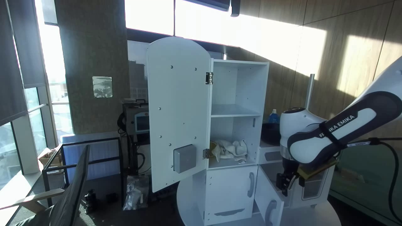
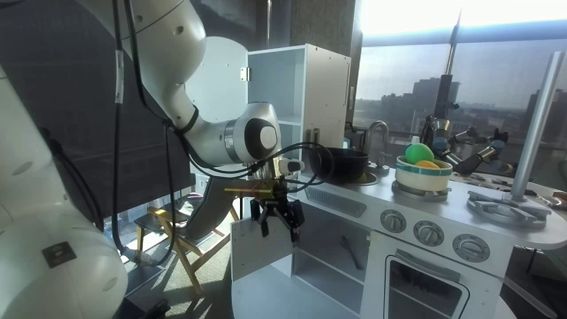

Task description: Open the door of the cabinet under the sink, then put the black bowl in the same cabinet and close the door

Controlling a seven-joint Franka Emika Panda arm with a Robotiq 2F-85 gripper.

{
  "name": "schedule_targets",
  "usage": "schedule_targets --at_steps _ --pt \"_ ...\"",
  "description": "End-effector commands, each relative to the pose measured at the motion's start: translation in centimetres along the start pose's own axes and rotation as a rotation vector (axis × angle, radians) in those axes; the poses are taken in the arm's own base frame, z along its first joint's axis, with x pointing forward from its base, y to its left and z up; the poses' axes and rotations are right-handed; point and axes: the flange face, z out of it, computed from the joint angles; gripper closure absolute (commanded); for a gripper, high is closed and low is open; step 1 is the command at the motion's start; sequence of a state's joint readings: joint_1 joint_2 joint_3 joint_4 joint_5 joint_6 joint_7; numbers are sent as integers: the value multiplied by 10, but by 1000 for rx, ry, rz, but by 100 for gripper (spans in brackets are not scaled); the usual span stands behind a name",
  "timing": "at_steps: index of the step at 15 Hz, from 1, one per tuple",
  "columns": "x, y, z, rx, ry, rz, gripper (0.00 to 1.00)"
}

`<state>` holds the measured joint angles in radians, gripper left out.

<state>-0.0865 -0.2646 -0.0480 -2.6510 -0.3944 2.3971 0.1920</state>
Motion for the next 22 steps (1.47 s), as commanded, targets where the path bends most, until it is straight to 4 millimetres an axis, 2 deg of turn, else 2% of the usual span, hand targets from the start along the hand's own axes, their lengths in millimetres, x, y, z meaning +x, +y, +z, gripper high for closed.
schedule_targets --at_steps 1,5,7,10,12,17,19,22 --pt "-2 -7 -15 35 25 -16 0" --pt "4 3 -25 8 76 14 0" --pt "7 19 -38 9 108 53 0" --pt "14 52 -74 37 152 128 0" --pt "23 81 -103 75 182 246 0" --pt "57 142 -165 162 234 522 0" --pt "66 156 -182 197 226 623 0" --pt "78 165 -194 207 163 719 0"
